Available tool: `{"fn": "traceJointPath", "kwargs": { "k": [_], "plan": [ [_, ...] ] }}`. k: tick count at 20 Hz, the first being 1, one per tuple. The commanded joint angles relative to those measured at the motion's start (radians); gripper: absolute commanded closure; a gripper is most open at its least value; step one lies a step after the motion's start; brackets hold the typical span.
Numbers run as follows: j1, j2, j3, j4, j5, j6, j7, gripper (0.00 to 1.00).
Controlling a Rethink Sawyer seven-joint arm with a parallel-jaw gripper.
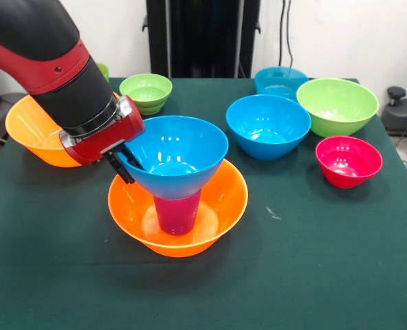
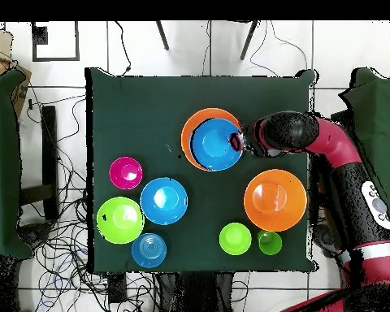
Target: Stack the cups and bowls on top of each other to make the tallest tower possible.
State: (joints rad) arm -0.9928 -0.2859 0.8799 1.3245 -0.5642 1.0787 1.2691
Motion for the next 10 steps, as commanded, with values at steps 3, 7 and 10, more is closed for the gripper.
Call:
{"fn": "traceJointPath", "kwargs": {
  "k": [3,7,10],
  "plan": [
    [0.045,0.033,-0.05,0.0,-0.098,-0.08,-0.202,1.0],
    [0.046,0.034,-0.05,-0.002,-0.099,-0.081,-0.201,1.0],
    [0.047,0.033,-0.052,-0.003,-0.1,-0.081,-0.201,1.0]
  ]
}}
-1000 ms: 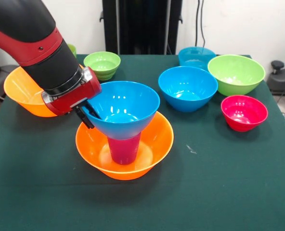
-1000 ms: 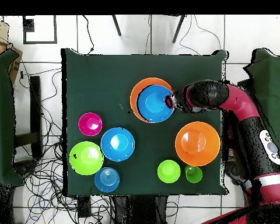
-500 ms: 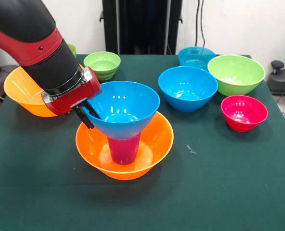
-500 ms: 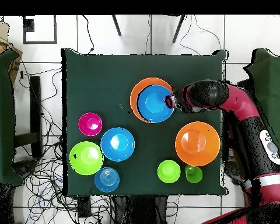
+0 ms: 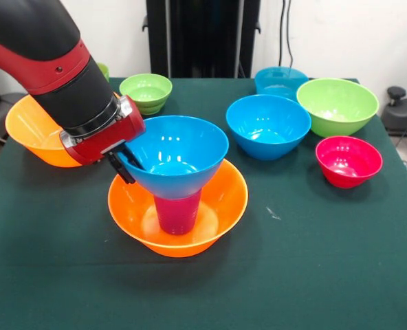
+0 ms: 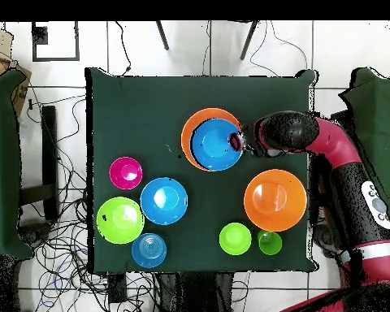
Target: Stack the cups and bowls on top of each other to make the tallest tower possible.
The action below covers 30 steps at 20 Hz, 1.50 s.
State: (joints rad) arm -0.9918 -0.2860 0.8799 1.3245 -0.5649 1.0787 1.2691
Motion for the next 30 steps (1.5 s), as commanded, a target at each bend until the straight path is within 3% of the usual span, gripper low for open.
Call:
{"fn": "traceJointPath", "kwargs": {
  "k": [1,30],
  "plan": [
    [0.046,0.034,-0.051,-0.003,-0.099,-0.081,-0.201,0.0],
    [0.062,0.024,-0.056,-0.016,-0.106,-0.077,-0.176,0.0]
  ]
}}
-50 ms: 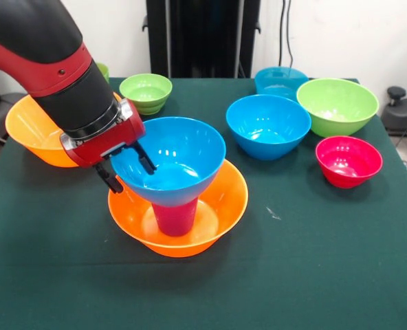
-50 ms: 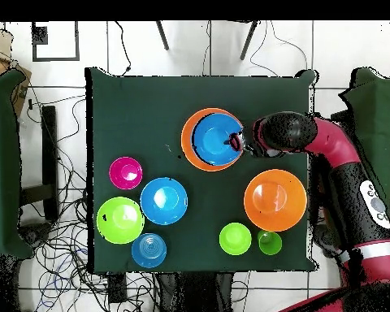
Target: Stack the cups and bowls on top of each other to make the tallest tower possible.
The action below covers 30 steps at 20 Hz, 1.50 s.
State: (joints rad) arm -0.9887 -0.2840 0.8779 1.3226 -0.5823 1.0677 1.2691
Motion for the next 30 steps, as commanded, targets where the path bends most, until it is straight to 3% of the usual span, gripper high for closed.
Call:
{"fn": "traceJointPath", "kwargs": {
  "k": [1,12,20,30],
  "plan": [
    [0.061,0.021,-0.054,-0.016,-0.089,-0.064,-0.175,0.0],
    [0.071,-0.02,-0.062,-0.006,-0.094,-0.051,-0.158,0.0],
    [0.041,-0.129,-0.05,0.085,-0.062,-0.013,-0.136,0.0],
    [0.058,-0.224,-0.055,0.123,-0.03,0.037,-0.095,0.0]
  ]
}}
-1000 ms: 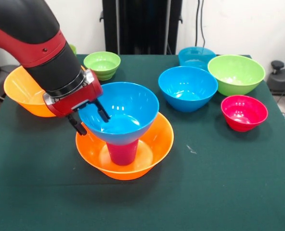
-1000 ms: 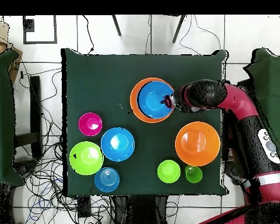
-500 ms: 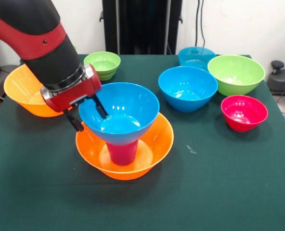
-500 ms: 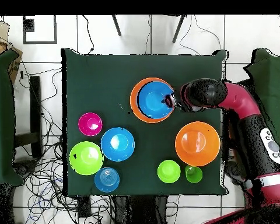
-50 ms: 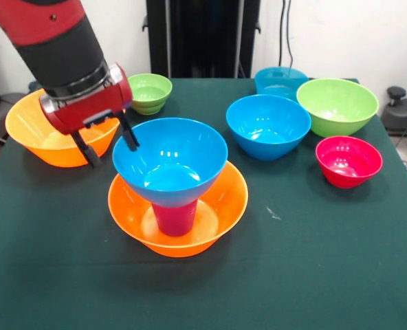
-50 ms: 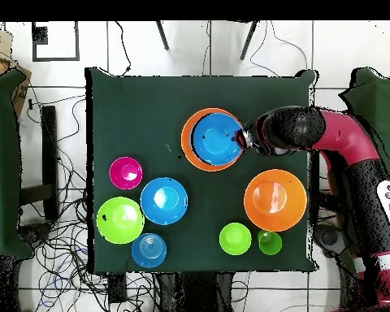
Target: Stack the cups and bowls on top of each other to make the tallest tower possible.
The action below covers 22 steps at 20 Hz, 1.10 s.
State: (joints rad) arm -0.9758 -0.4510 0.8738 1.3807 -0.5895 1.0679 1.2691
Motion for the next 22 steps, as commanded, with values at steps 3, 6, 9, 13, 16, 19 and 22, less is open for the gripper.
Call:
{"fn": "traceJointPath", "kwargs": {
  "k": [3,6,9,13,16,19,22],
  "plan": [
    [0.046,-0.091,-0.049,0.078,-0.007,0.062,-0.087,0.0],
    [0.044,-0.138,-0.046,0.098,0.014,0.094,-0.079,0.0],
    [0.033,-0.214,-0.046,0.154,0.033,0.107,-0.064,0.0],
    [0.049,-0.325,-0.098,0.246,-0.005,0.049,0.017,0.0],
    [0.045,-0.384,-0.104,0.322,0.001,0.002,0.059,0.0],
    [0.013,-0.444,-0.086,0.418,0.024,-0.058,0.068,0.0],
    [-0.014,-0.498,-0.075,0.49,0.038,-0.087,0.058,0.0]
  ]
}}
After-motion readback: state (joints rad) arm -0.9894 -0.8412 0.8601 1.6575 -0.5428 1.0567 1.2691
